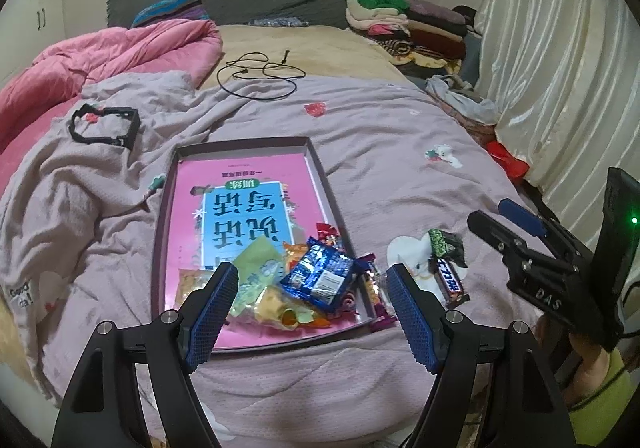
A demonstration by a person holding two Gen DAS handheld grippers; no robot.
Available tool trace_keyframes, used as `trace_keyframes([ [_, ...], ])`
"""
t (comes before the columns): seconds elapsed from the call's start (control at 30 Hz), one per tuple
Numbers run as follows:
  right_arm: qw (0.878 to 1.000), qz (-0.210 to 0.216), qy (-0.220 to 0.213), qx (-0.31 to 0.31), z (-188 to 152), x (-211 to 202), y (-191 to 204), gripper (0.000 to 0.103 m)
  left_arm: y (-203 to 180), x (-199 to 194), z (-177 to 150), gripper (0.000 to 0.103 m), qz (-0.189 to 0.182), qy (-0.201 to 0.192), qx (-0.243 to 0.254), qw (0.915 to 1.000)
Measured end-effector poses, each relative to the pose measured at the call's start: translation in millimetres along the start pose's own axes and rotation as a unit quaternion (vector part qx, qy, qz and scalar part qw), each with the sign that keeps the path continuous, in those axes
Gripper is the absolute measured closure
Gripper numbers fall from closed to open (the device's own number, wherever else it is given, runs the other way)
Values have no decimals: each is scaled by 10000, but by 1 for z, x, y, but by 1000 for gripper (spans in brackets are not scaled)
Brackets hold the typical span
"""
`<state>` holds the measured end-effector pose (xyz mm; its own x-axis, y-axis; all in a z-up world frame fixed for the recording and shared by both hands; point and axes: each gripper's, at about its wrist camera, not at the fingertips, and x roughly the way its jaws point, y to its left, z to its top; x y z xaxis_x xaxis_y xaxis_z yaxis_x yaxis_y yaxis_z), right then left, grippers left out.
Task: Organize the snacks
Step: 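Move both tools back over the remaining snacks, then grasp the round cake pack with left tool while right tool grasps the chocolate bar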
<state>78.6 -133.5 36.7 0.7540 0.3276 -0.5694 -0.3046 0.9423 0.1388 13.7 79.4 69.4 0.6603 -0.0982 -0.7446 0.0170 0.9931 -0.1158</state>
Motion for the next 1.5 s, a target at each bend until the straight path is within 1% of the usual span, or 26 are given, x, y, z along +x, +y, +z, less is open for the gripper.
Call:
trace_keyframes([
  [0.17,9996,-228,-26,134,-1,-2,-21,31,-8,1,0,25,-54,4,92,9999],
  [0.3,9993,-303,-33,204,-2,-3,-31,31,-17,5,0,25,-117,16,196,9997],
  [0.53,9984,-568,22,64,-8,-1,-42,31,-43,23,-4,25,-220,193,498,9983],
  [0.67,9980,-618,140,80,-13,3,-50,31,-59,36,-8,25,-315,333,679,9966],
  [0.77,9979,-574,253,145,-17,7,-56,31,-70,46,-11,25,-369,430,834,9949],
  [0.87,9977,-523,413,151,-23,12,-58,31,-79,57,-14,25,-385,512,1010,9928],
  [1.07,9956,-441,827,93,-38,26,-60,31,-90,81,-24,25,-398,858,1216,9881],
  [1.23,9935,-364,1080,61,-47,35,-63,31,-93,88,-36,25,-464,1095,1190,9857],
  [1.3,9932,-318,1119,79,-49,37,-63,31,-91,91,-41,25,-539,1172,1029,9863],
  [1.37,9928,-282,1159,108,-51,38,-64,31,-89,94,-44,30,-622,1264,872,9862],
  [1.5,9922,-228,1216,131,-53,40,-66,31,-88,98,-47,33,-606,1332,741,9865],
])
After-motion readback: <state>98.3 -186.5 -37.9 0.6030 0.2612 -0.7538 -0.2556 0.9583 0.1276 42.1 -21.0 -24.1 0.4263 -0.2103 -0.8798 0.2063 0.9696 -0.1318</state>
